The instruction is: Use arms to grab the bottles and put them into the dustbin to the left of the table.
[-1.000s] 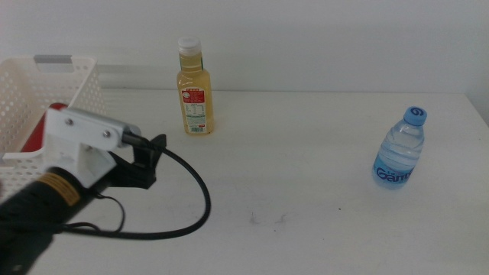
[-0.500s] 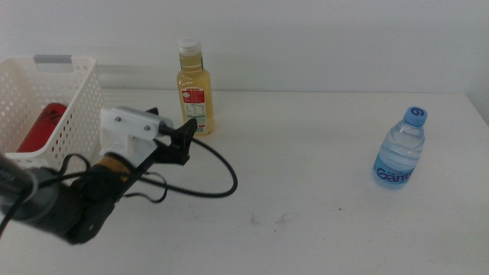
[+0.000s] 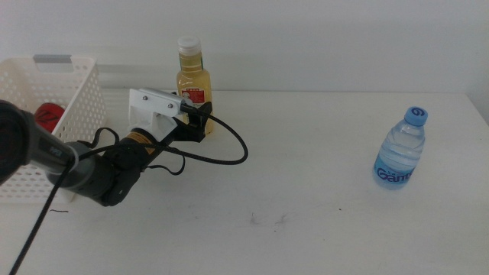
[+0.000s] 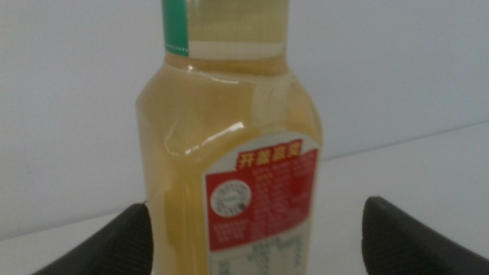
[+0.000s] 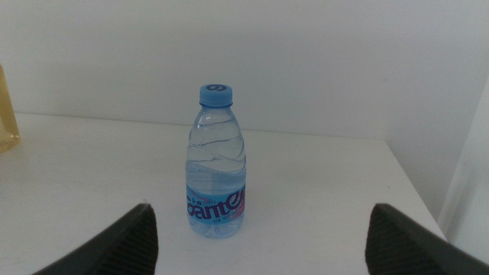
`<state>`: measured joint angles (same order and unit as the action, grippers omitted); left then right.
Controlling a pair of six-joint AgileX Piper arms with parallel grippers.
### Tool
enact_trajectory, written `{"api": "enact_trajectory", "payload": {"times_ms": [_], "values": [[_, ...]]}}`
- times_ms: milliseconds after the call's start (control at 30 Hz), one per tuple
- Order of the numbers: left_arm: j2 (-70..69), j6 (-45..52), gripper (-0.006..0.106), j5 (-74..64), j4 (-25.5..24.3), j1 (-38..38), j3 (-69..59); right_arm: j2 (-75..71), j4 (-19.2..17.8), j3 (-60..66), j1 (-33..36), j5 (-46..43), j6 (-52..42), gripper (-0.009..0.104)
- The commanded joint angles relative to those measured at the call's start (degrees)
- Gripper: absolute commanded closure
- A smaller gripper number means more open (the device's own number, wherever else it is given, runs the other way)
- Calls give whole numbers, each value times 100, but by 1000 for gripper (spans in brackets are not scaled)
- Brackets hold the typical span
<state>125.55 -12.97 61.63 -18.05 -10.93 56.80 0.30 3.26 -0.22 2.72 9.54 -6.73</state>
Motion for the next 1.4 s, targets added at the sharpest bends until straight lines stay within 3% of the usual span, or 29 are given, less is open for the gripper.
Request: {"api": "enact_trajectory", "payload": {"times_ms": [0, 167, 700, 800, 967, 1067, 1200, 1367], "values": [[118, -99, 7, -16, -9, -25, 205, -30, 0, 22, -45, -59, -11, 6], [423, -99, 7, -226, 257, -105, 694, -30, 0, 22, -45, -59, -11, 6], [924, 53, 10, -1177, 471, -230, 1850, -30, 0, 22, -45, -59, -11, 6], [895, 69, 27, -1237, 420, -220, 1838, -30, 0, 22, -45, -59, -11, 6], [67, -275, 78, -1724, 214, -220, 1249, -30, 0, 22, -45, -59, -11, 6], [-1000, -578, 100, -2988, -210, -276, 720, -30, 0, 22, -45, -59, -11, 6], [-2257, -1055, 102, -4830, -328, -493, 301, -30, 0, 22, -45, -59, -11, 6], [-3470, -1504, 102, -7249, 233, -849, 227, -30, 0, 22, -45, -59, -11, 6]]}}
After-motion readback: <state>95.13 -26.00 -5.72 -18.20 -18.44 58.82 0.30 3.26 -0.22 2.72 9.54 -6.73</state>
